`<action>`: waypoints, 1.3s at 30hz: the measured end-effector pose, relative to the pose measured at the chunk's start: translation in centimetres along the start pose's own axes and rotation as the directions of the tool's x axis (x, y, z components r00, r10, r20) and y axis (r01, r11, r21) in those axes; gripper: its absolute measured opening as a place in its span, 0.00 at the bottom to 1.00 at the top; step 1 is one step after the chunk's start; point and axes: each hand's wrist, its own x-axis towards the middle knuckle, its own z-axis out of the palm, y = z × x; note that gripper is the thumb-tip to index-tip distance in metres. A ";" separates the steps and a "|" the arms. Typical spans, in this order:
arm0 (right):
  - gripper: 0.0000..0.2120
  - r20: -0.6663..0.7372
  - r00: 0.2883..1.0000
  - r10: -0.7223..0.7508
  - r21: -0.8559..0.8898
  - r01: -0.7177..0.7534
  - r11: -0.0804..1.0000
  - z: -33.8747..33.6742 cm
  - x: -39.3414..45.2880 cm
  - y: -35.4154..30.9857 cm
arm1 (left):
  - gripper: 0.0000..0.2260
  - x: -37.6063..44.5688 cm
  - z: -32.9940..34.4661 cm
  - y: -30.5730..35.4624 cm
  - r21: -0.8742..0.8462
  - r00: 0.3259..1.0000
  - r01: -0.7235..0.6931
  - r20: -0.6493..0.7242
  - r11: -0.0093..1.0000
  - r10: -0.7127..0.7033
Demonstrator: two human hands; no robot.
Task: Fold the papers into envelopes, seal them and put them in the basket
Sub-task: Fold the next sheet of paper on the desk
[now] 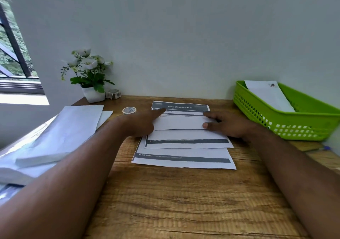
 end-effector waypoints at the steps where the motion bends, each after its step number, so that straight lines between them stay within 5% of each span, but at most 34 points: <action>1: 0.31 -0.007 1.000 -0.004 -0.015 0.004 1.000 0.1 0.0 0.0 | 0.36 0.0 0.0 0.0 -0.016 1.000 0.000 -0.011 1.000 0.000; 5: 0.31 -0.019 1.000 0.005 -0.155 -0.008 0.988 0.5 0.2 0.1 | 0.35 0.0 0.0 0.2 -0.030 0.999 -0.018 -0.032 0.999 0.017; 12: 0.40 -0.046 0.999 -0.023 -0.009 0.022 1.000 -0.3 1.0 0.3 | 0.27 1.4 1.5 0.0 -0.144 0.994 -0.041 -0.110 0.989 0.025; 18: 0.46 -0.103 0.993 -0.049 -0.125 0.036 0.991 -0.8 2.0 -0.4 | 0.34 2.1 1.7 0.5 -0.229 0.950 -0.185 -0.292 0.956 0.114; 20: 0.44 -0.261 0.944 -0.204 -0.325 0.113 0.939 -0.5 2.0 -0.8 | 0.37 2.1 1.4 0.9 -0.196 0.893 -0.243 -0.428 0.950 0.140; 23: 0.28 -0.447 0.758 -0.475 -0.513 0.217 0.831 0.0 2.0 -0.9 | 0.31 2.1 1.4 1.6 -0.068 0.765 -0.246 -0.627 0.967 0.150; 26: 0.10 -0.441 0.667 -0.601 -0.627 0.250 0.738 0.4 2.1 -0.9 | 0.17 2.0 1.4 1.9 0.157 0.743 -0.123 -0.640 0.980 0.196; 29: 0.10 -0.242 0.809 -0.536 -0.650 0.275 0.708 0.2 1.7 -1.3 | 0.12 1.7 1.6 2.1 0.291 0.854 -0.049 -0.483 0.956 0.191; 32: 0.20 -0.078 0.949 -0.305 -0.543 0.216 0.811 0.1 1.1 -1.4 | 0.20 1.5 2.0 2.4 0.122 0.946 -0.074 -0.306 0.990 0.108; 39: 0.20 -0.119 0.929 -0.351 -0.383 0.283 0.879 0.6 0.2 -1.8 | 0.20 1.4 2.8 2.2 -0.061 0.983 -0.074 -0.175 0.995 0.062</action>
